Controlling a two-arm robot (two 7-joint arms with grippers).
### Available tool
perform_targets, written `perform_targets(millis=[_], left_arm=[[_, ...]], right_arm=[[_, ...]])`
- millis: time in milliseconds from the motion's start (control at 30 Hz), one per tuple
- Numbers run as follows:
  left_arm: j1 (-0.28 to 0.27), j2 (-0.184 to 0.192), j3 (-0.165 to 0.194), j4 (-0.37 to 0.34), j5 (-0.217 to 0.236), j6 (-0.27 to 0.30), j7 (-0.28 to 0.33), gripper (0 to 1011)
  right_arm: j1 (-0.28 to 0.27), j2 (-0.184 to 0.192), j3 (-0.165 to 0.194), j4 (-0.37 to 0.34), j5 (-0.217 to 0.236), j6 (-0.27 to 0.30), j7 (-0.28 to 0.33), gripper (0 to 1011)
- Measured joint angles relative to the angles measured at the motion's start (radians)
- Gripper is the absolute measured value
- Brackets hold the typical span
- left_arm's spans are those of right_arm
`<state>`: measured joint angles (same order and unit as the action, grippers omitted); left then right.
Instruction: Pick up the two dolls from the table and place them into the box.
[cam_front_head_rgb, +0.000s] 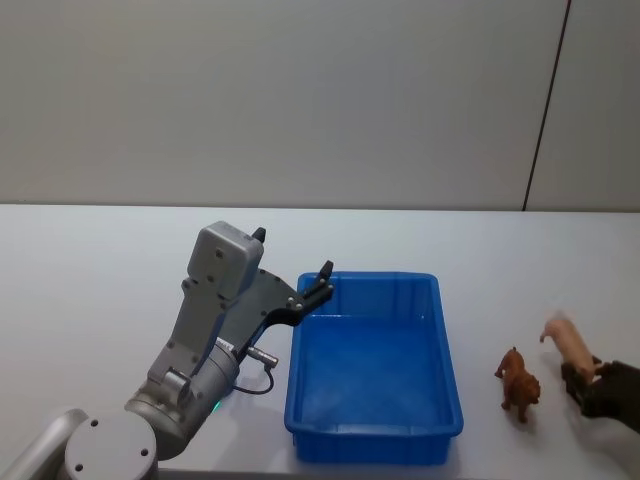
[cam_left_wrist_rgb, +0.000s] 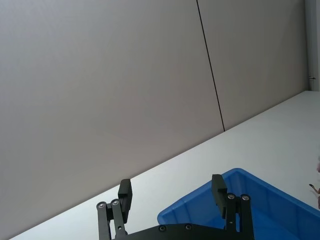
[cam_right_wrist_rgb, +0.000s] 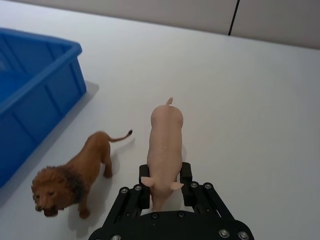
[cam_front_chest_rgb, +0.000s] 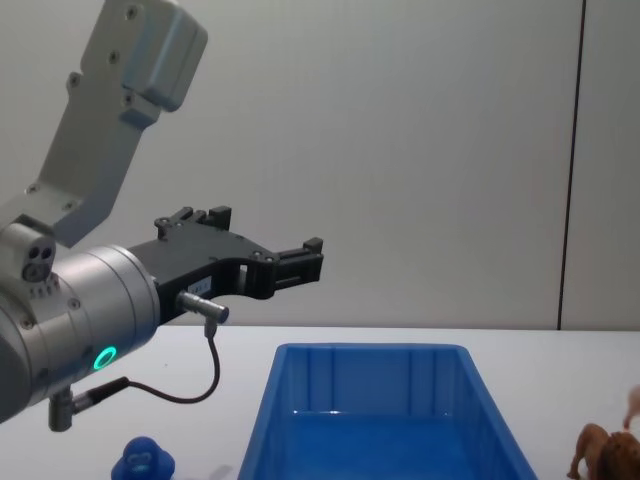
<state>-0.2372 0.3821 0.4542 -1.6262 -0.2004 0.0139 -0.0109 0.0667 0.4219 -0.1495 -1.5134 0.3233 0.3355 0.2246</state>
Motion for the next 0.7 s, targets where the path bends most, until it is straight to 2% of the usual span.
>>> perform_targets(millis=[433,700], left_arm=[[0.0,0.0,0.0,0.0,0.0,0.0,0.0,1001],[0.0,0.0,0.0,0.0,0.0,0.0,0.0,1002]], right_arm=[[0.019,-0.011,0.005,-0.047,0.015,-0.096,-0.007,342],[0.053,-0.027,-0.006,-0.097,0.01,-0.135,0.046,340]])
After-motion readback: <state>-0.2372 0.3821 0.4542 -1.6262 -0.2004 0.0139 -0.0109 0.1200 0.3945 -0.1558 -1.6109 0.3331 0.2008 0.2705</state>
